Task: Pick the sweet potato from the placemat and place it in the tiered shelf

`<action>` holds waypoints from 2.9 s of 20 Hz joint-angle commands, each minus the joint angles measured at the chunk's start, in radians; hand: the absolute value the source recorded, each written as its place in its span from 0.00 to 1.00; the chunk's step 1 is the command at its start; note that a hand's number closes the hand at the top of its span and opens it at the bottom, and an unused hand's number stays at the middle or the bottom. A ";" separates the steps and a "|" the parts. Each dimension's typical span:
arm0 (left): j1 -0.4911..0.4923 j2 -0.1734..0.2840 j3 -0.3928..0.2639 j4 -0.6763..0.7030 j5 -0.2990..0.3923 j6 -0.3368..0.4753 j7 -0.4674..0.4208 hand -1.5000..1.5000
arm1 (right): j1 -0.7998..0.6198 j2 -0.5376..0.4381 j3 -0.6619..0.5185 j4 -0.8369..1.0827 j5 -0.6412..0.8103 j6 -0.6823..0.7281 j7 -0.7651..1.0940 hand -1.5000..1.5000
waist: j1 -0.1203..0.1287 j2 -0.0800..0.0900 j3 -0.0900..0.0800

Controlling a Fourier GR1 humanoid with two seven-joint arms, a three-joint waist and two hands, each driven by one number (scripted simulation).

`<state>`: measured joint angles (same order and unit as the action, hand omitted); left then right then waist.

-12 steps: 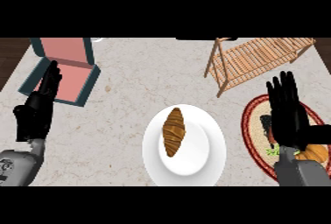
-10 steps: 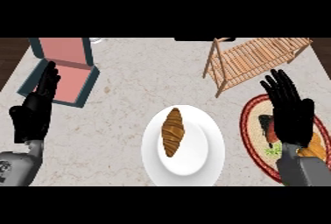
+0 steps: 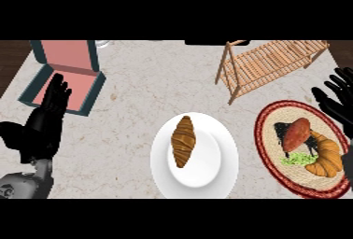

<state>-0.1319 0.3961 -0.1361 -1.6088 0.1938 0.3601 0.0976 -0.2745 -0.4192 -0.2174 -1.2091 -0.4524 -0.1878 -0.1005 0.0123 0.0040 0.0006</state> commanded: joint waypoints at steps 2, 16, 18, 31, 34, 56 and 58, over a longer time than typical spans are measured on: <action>0.051 -0.029 0.010 -0.044 0.007 -0.012 -0.001 0.50 | 0.030 -0.109 -0.080 0.032 -0.075 0.233 -0.060 0.00 | -0.009 -0.005 0.000; 0.056 -0.019 0.014 -0.068 0.008 -0.026 0.020 0.50 | 0.042 -0.560 0.247 -0.339 0.279 0.382 0.486 0.00 | 0.014 -0.008 -0.006; 0.042 -0.036 0.005 -0.053 0.001 -0.020 0.023 0.50 | 0.020 -0.593 0.280 -0.381 0.312 0.405 0.574 0.00 | 0.001 -0.006 -0.004; 0.113 -0.036 0.050 -0.069 -0.003 -0.082 -0.013 0.50 | -0.112 -0.384 0.548 -0.284 0.675 0.387 0.848 0.00 | 0.007 -0.002 -0.001; 0.050 -0.089 0.024 -0.021 -0.040 -0.040 -0.004 0.50 | -0.107 -0.395 0.568 -0.296 0.675 0.464 0.955 0.00 | -0.007 -0.002 -0.001; 0.055 -0.171 0.114 -0.060 -0.128 -0.123 0.048 0.50 | -0.002 -0.164 0.357 -0.091 0.999 0.488 0.695 0.00 | -0.011 -0.004 -0.001; 0.074 -0.169 0.134 -0.052 -0.121 -0.154 0.015 0.50 | -0.008 -0.157 0.324 -0.046 1.013 0.466 0.628 0.00 | -0.010 -0.004 -0.001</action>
<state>-0.0567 0.2513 -0.0095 -1.6830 0.0918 0.2217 0.1363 -0.2883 -0.5965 0.1509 -1.3143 0.5161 0.2942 0.6092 0.0024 -0.0001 0.0001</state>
